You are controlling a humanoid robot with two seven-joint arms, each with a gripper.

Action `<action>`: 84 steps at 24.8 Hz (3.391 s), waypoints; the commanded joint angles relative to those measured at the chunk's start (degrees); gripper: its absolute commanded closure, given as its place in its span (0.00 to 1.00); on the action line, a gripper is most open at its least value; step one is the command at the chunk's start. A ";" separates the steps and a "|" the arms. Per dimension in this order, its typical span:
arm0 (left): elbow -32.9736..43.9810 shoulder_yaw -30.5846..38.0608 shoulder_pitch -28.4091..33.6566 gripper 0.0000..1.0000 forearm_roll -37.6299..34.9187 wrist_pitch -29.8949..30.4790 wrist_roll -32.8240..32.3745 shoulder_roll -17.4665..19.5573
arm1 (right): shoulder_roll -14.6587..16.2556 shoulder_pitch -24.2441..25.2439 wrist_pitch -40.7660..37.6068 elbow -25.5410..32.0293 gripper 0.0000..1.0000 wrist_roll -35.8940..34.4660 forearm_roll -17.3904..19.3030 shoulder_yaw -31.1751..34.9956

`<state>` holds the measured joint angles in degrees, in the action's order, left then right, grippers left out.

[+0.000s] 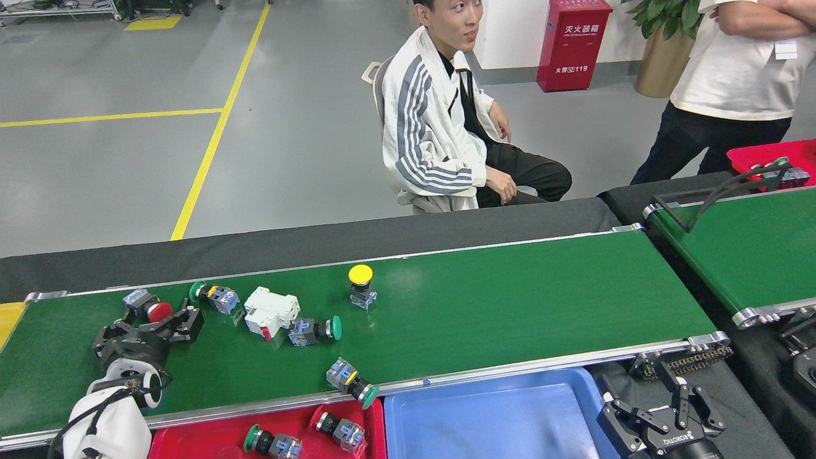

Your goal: Pick switch part from conveyor to tray

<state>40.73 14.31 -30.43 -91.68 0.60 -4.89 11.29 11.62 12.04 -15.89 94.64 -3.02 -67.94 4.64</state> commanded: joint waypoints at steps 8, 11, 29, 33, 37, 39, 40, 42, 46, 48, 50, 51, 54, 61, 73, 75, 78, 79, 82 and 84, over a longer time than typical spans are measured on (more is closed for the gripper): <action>-2.85 0.02 -1.38 0.87 2.29 -2.80 6.73 1.72 | 0.33 -0.96 -0.45 0.55 0.00 -0.32 0.09 -0.07; -1.97 -0.60 -0.77 0.88 2.12 -1.57 7.70 1.28 | 0.16 -0.96 -0.45 0.64 0.00 -0.24 0.09 -0.07; 51.73 -6.40 32.37 0.67 6.43 40.26 2.16 -3.20 | -0.11 0.18 0.16 0.46 0.00 -0.06 0.26 4.59; 58.68 -7.02 38.43 0.42 6.87 42.11 2.08 -3.90 | -0.11 0.18 -0.01 0.46 0.00 -0.06 0.35 5.56; 61.05 -6.93 42.65 0.00 9.59 42.29 2.16 -4.43 | -0.11 0.71 -0.01 0.55 0.00 -0.06 0.70 5.73; 61.05 -6.93 43.62 0.00 9.77 43.17 2.25 -4.78 | -0.11 1.15 0.07 0.55 0.00 -0.06 0.70 6.53; 61.05 -7.02 44.06 0.00 10.20 43.69 2.16 -5.22 | -0.11 1.32 0.07 0.55 0.00 -0.06 0.70 6.88; 61.05 -6.66 44.76 0.00 10.73 43.78 2.34 -6.10 | -0.11 1.41 -0.01 0.64 0.00 -0.06 0.70 6.97; 61.05 -1.83 44.93 0.00 10.73 40.88 2.25 -8.74 | -0.11 1.50 -0.01 0.81 0.00 -0.06 0.70 6.88; 61.05 2.47 45.37 0.00 10.65 38.25 2.25 -10.76 | -0.19 1.50 -0.01 0.90 0.00 -0.06 0.79 6.88; 60.87 5.55 46.25 0.00 10.47 36.31 2.16 -11.29 | -0.20 1.50 -0.10 0.90 0.00 -0.06 0.79 6.88; 60.70 6.78 46.16 0.00 10.47 34.29 2.16 -11.29 | -0.37 1.58 -0.19 0.99 0.00 -0.06 0.79 6.79; 58.50 8.28 44.67 0.00 10.29 28.93 2.16 -10.14 | -0.99 1.67 -0.37 1.25 0.00 -0.06 0.79 6.70; 57.45 8.28 44.06 0.00 10.20 28.31 1.99 -8.21 | -0.99 1.67 -0.37 1.08 0.00 0.03 0.79 6.70; 43.38 7.84 33.07 0.00 9.77 21.90 1.72 -1.36 | -0.99 1.67 -0.37 1.16 0.00 0.03 0.79 6.26; 39.52 7.84 29.56 0.00 8.80 21.98 0.50 -0.65 | -0.99 1.58 -0.37 1.16 0.00 0.03 0.79 6.26; 34.77 7.75 25.42 0.00 8.62 21.98 -0.21 -0.12 | -0.99 1.58 -0.37 1.16 0.00 0.12 0.79 6.26; 33.01 7.75 24.10 0.00 8.54 21.98 -0.21 0.23 | -0.99 1.58 -0.37 1.16 0.00 0.12 0.79 6.26; 29.32 7.75 21.73 0.00 8.62 21.98 -0.21 1.28 | -0.99 1.50 -0.37 1.16 0.00 0.12 0.79 6.09; 27.12 7.75 20.59 0.00 8.62 21.98 -0.21 1.90 | -0.99 1.41 -0.37 1.16 0.00 0.12 0.79 6.09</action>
<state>68.19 21.99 -8.77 -83.02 22.73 -5.19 12.27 10.57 13.85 -16.08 94.99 -2.86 -67.35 10.57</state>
